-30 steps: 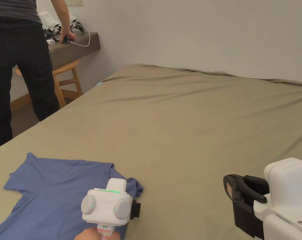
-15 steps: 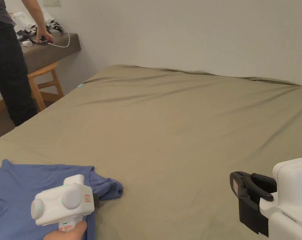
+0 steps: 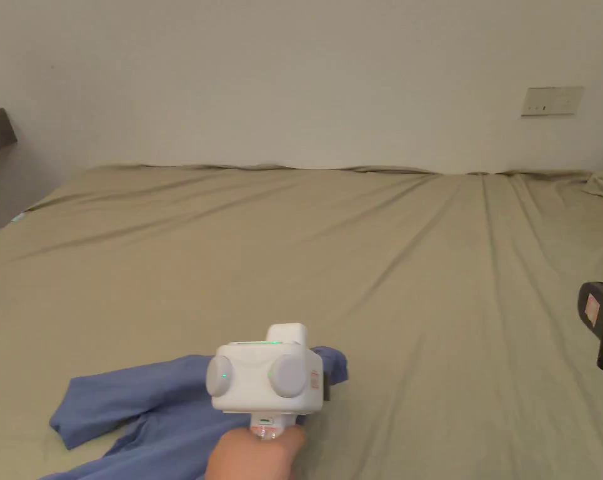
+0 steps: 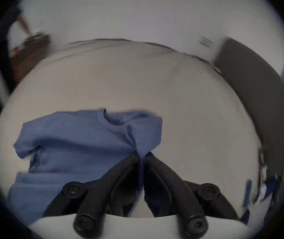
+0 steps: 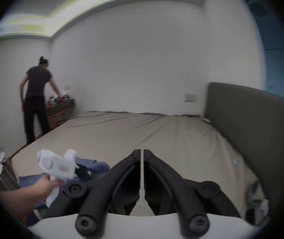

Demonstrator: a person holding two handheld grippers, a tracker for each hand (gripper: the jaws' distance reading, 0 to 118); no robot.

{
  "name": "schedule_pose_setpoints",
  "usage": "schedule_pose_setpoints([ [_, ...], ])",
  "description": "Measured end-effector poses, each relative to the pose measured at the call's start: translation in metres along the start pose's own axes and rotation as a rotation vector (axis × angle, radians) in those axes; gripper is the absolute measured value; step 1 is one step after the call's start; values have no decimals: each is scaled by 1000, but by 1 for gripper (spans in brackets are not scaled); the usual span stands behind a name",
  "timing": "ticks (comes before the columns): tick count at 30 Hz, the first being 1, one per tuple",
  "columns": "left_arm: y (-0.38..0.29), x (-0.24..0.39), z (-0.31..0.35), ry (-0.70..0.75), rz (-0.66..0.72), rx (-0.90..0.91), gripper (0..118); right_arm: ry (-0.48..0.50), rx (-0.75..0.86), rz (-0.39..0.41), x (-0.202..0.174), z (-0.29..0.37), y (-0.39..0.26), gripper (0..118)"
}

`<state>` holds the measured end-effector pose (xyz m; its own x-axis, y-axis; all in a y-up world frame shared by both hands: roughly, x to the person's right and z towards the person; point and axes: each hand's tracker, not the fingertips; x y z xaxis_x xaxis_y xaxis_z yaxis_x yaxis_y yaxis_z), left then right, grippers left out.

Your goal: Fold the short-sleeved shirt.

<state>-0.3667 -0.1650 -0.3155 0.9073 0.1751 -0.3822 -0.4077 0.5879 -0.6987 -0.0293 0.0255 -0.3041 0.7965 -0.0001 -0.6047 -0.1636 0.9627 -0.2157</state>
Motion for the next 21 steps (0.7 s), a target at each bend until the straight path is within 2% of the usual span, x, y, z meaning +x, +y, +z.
schedule_pose_setpoints([
  [3, -12, 118, -27, -173, -119, -55, 2, -134, 13, 13, 51, 31, 3, 5],
  [6, -37, 224, -39, -243, -298, -104, 2, -231, 21, 25, 90, 62, 4, 5],
  [8, -60, 280, -44, -274, -434, -127, 2, -284, 26, 26, 103, 83, 5, 5],
  [12, -111, 347, -46, -312, -572, -197, 2, -332, 39, 16, 123, 111, 0, 5],
  [14, -125, 350, -53, -307, -564, -213, 3, -335, 36, 5, 127, 117, -3, 5],
  [15, -128, 347, -57, -312, -549, -218, 8, -332, 34, 0, 127, 117, -5, 5],
  [16, -129, 345, -59, -311, -536, -216, 36, -326, 33, -3, 127, 117, -6, 5],
  [17, -125, 334, -60, -311, -521, -200, 84, -318, 30, -5, 126, 117, -8, 5],
  [18, -121, 331, -56, -292, -511, -175, 84, -309, 28, -7, 124, 115, -9, 5],
  [19, -115, 327, -49, -269, -513, -155, 88, -298, 29, -9, 123, 112, -9, 5],
  [21, -89, 310, -21, -309, -477, -92, 89, -264, 32, -13, 117, 105, -8, 5],
])
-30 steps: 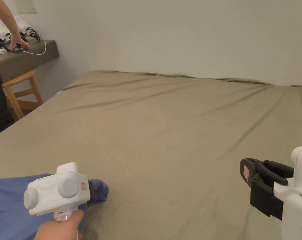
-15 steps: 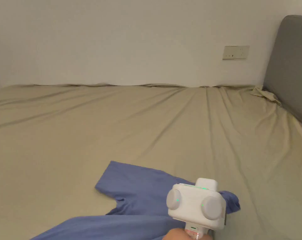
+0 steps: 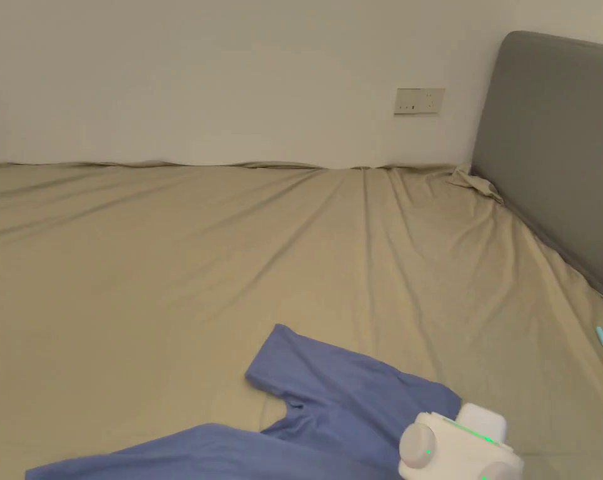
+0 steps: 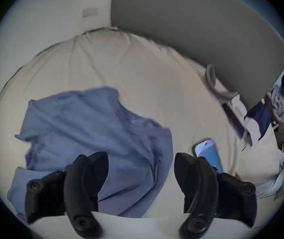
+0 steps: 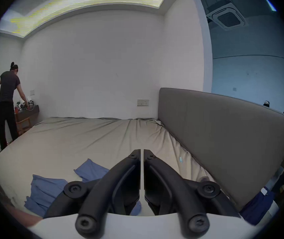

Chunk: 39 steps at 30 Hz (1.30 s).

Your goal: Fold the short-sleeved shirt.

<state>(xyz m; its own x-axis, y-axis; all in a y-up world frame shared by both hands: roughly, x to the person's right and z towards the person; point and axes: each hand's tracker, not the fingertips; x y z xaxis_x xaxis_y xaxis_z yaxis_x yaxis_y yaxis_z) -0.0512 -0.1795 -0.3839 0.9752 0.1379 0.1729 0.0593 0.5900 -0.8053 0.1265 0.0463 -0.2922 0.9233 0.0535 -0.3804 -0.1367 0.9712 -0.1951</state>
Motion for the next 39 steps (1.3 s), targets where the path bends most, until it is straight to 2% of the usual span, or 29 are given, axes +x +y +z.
schedule_pose_setpoints([
  [2, 9, -26, 57, -75, 39, 90, 89, 47, 17, -10, -10, -5, 4, 5],
  [5, 5, -81, 154, -89, 107, 249, 89, 156, 47, -22, -28, -9, 10, 5],
  [8, -26, -136, 242, 88, 194, 317, 88, 230, 70, -30, -44, -13, 12, 5],
  [9, -43, -152, 266, 187, 222, 343, 81, 237, 74, -25, -50, -14, 12, 5],
  [10, -58, -163, 286, 275, 252, 366, 66, 240, 77, -21, -55, -16, 10, 5],
  [11, -77, -174, 305, 378, 283, 389, 24, 244, 80, -14, -61, -17, 9, 5],
  [12, -97, -181, 323, 467, 328, 427, 5, 237, 82, -5, -68, -18, 6, 5],
  [14, -134, -194, 349, 554, 438, 480, 5, 228, 81, -3, -77, -19, 1, 5],
  [16, -161, -202, 365, 561, 500, 448, 5, 262, 57, -43, -84, -21, -5, 5],
  [18, -180, -211, 366, 591, 497, 405, 5, 294, 28, -69, -90, -26, -9, 5],
  [20, -188, -219, 363, 593, 498, 354, 5, 296, 9, -60, -95, -32, -11, 5],
  [23, -194, -232, 353, 548, 538, 352, 5, 293, -1, -45, -102, -38, -11, 5],
  [28, -193, -265, 310, 487, 522, 334, 6, 301, -7, -21, -116, -52, -13, 5],
  [29, -196, -276, 296, 523, 540, 311, 27, 308, -15, -9, -120, -55, -13, 5],
  [30, -199, -288, 277, 572, 532, 261, 74, 316, -23, 6, -123, -57, -13, 5],
  [31, -203, -301, 261, 606, 506, 201, 105, 323, -24, 18, -126, -59, -13, 5],
  [33, -210, -329, 226, 651, 485, 88, 107, 342, -23, 47, -131, -64, -13, 5],
  [36, -220, -365, 187, 594, 594, 54, 107, 364, -30, 80, -136, -72, -15, 5],
  [39, -225, -387, 151, 600, 611, -11, 107, 362, -61, 76, -137, -85, -22, 5],
])
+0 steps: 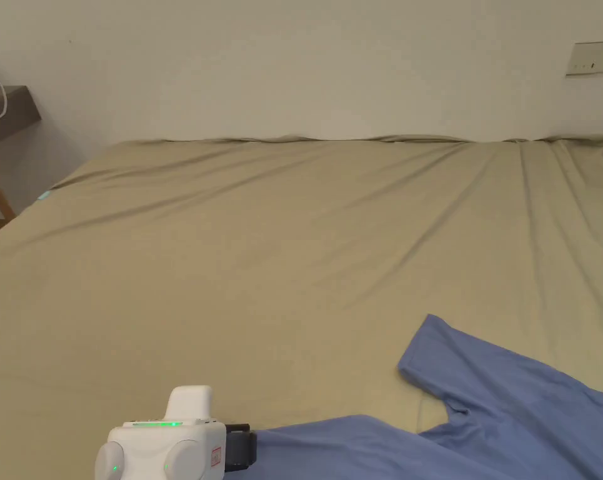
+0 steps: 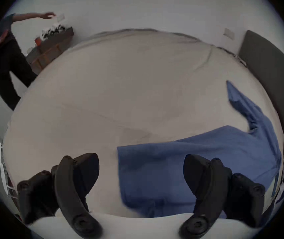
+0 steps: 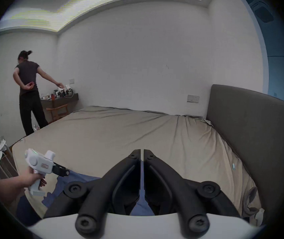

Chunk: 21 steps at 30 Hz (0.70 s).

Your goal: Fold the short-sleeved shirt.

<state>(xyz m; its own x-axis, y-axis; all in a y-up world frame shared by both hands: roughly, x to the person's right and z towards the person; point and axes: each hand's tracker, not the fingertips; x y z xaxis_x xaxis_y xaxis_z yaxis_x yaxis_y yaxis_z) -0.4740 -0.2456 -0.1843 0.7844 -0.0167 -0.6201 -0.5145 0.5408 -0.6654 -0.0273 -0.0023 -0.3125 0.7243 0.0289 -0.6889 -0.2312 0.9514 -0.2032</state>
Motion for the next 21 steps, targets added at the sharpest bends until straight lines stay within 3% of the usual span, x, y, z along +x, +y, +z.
schedule_pose_setpoints([
  [3, 0, 5, -33, -44, -1, -107, 107, -11, -35, -31, 8, -8, -12, 5],
  [5, -1, 16, -40, 26, -40, -135, 101, -25, -57, -37, 14, -12, -20, 5],
  [6, 0, 18, -31, 10, -52, -55, 77, -44, -79, -27, 19, -15, -24, 5],
  [7, 2, 18, -26, -31, -43, -2, 29, -61, -94, -15, 23, -17, -28, 5],
  [8, 4, 20, -22, -35, -47, 37, 1, -81, -109, -3, 27, -20, -33, 5],
  [10, 0, 32, -15, -67, -36, 47, 1, -98, -127, 1, 39, -27, -40, 5],
  [13, 1, 29, -8, -281, 104, -4, 1, -120, -166, 0, 59, -39, -52, 5],
  [16, -2, 24, 9, -335, 191, 18, 1, -134, -200, 24, 83, -56, -66, 7],
  [18, -4, 29, 32, -329, 168, 40, 1, -146, -278, 86, 99, -78, -76, 36],
  [19, -4, 31, 37, -332, 154, 46, 1, -148, -317, 119, 105, -88, -81, 36],
  [20, -3, 34, 42, -342, 141, 48, 1, -156, -393, 131, 112, -106, -89, 86],
  [21, -2, 40, 56, -350, 132, 51, 1, -137, -471, 110, 121, -124, -99, 118],
])
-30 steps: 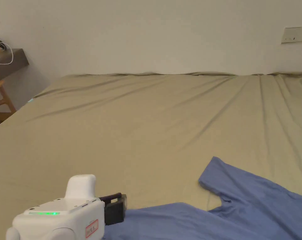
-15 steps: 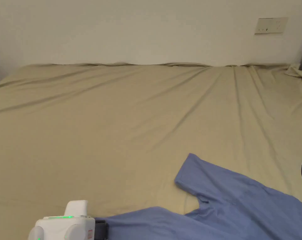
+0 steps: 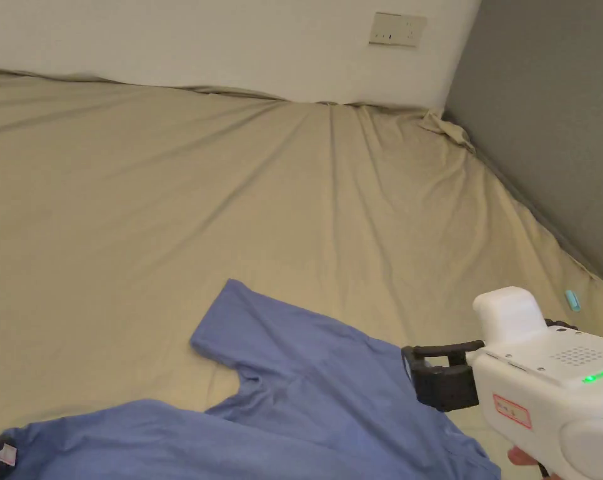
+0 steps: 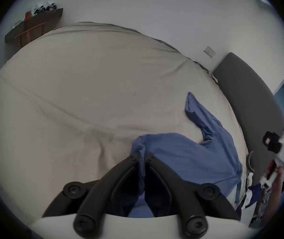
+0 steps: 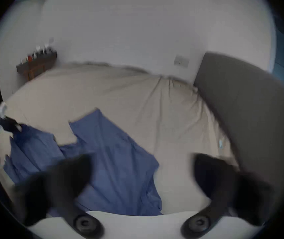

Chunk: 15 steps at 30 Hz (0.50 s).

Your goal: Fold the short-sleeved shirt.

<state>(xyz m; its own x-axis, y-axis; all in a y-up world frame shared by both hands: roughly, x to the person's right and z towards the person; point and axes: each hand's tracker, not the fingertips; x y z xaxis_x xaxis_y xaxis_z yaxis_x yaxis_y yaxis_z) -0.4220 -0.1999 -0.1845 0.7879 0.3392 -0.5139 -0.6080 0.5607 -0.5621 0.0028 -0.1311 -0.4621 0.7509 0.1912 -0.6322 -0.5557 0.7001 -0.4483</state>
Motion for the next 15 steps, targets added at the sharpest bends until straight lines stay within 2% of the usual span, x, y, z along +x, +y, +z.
schedule_pose_setpoints([
  [1, 0, 4, 4, -6, -1, -1, 1, 55, 40, -3, 4, -11, 0, 118],
  [3, 1, 10, 10, -15, -1, 0, 1, 111, -141, -26, 10, -56, -6, 118],
  [6, 3, 16, 16, -5, -13, 13, 1, 168, -313, -7, 16, -121, -13, 118],
  [7, 4, 16, 16, -1, -14, 13, 1, 157, -346, -26, 17, -137, -15, 118],
  [10, 6, 6, 17, 18, -15, 9, 1, 66, -376, 7, 16, -175, -13, 118],
  [13, 6, 2, 16, 30, -2, 0, 1, 82, -440, 39, 13, -200, -16, 111],
  [14, 5, 0, 14, 32, 6, -2, 1, 112, -449, -32, 13, -201, -18, 111],
  [15, 4, -1, 13, 34, 16, -4, 1, 84, -442, -99, 16, -195, -16, 108],
])
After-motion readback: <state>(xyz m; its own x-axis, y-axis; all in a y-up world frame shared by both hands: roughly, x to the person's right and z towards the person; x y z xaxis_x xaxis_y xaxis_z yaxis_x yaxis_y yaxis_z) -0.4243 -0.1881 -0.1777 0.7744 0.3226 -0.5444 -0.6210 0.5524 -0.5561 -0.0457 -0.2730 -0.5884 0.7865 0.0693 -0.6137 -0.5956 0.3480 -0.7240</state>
